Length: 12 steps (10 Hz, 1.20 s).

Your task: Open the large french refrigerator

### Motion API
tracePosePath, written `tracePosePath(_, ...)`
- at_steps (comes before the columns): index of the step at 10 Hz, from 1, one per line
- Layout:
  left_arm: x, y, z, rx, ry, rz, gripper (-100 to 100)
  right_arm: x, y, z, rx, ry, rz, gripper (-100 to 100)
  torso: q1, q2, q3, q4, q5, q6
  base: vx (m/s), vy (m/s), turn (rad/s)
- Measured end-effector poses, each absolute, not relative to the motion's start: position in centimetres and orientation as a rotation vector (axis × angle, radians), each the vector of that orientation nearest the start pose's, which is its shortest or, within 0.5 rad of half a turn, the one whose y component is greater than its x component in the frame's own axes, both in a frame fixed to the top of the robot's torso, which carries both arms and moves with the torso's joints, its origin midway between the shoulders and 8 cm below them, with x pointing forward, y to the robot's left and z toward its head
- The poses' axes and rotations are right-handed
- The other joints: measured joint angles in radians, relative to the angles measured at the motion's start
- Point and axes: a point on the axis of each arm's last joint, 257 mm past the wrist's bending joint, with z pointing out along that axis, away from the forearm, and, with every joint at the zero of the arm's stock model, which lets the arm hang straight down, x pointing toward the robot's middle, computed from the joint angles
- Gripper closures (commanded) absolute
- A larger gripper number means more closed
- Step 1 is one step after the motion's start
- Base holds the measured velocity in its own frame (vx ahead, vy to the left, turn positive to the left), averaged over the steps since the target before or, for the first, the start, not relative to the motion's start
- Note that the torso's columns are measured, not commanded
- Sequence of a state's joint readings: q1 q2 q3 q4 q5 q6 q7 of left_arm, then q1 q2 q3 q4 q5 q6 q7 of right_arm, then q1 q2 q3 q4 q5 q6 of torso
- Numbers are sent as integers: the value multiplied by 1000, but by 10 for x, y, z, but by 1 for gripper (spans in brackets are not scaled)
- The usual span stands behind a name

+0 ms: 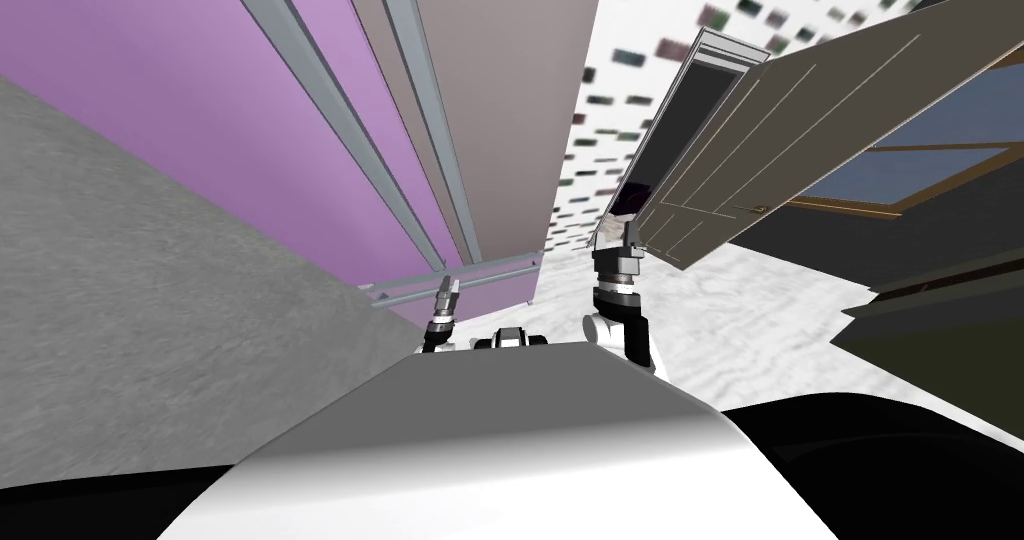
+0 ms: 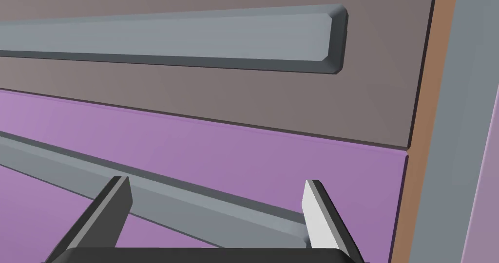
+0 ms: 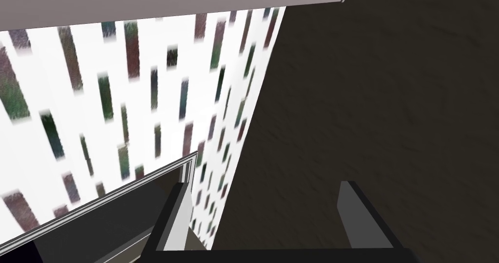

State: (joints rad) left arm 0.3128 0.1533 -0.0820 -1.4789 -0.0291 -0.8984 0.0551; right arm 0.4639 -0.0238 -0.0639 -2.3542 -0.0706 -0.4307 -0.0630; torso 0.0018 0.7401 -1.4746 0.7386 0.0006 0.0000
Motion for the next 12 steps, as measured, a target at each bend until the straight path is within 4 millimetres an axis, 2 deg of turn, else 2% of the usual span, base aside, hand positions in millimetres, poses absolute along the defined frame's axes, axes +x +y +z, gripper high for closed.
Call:
tracePosePath(6, 392, 243, -243, -810, 953, -1408, -100, 337, -299, 58, 665, 543, 1368, 0, -2, -1, -1, 0, -1, 0, 142, -13, -47)
tracePosePath(10, 387, 231, -266, -882, 928, -1433, -100, 337, -299, 58, 665, 543, 1368, 0, -2, -1, -1, 0, -1, 0, 92, -15, -32)
tracePosePath(12, 385, 224, -270, -916, 902, -1447, -100, 337, -299, 58, 665, 543, 1368, 0, -2, -3, -2, -1, 0, 3, 31, -1, 10)
